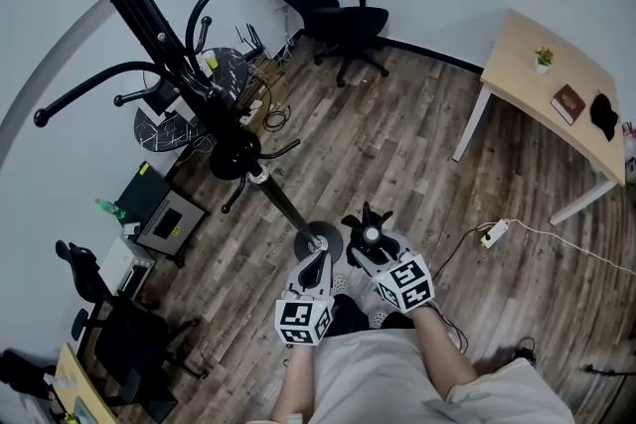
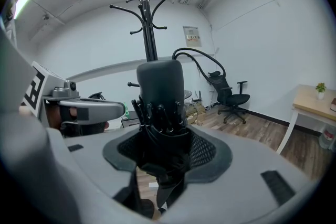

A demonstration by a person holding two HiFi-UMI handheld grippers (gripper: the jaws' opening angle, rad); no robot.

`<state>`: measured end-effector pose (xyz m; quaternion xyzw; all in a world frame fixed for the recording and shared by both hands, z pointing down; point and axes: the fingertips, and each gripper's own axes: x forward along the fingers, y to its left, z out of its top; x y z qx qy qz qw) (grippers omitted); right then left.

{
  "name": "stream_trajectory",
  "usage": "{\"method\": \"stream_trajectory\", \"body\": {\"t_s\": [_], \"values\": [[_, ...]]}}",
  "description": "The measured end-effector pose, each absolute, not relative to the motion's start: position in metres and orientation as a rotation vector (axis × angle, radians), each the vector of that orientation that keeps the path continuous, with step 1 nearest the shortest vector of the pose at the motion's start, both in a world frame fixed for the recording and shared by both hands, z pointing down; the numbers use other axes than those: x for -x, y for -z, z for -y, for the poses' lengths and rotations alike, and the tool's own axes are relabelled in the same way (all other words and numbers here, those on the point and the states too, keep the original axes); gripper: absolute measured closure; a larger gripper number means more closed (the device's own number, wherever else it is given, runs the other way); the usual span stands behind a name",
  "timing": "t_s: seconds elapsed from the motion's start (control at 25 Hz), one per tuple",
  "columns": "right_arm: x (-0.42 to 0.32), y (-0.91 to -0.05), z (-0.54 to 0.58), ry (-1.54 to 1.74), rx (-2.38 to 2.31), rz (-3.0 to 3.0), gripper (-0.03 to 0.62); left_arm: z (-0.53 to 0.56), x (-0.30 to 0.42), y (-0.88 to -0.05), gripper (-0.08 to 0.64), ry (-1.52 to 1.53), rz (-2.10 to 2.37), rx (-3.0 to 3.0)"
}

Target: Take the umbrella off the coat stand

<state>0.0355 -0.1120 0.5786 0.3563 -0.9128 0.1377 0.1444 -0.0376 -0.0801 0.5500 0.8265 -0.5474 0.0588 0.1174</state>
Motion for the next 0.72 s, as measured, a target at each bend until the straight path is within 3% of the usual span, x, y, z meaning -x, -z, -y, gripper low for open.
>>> {"method": "stream_trajectory", "body": {"t_s": [0.72], "values": [[-0.046,-0.589,0.107,-0.468,-1.044,2.620,0.365,0.071,0.045,-0.563,0.537,-0.180,1.615,-2.359]]}}
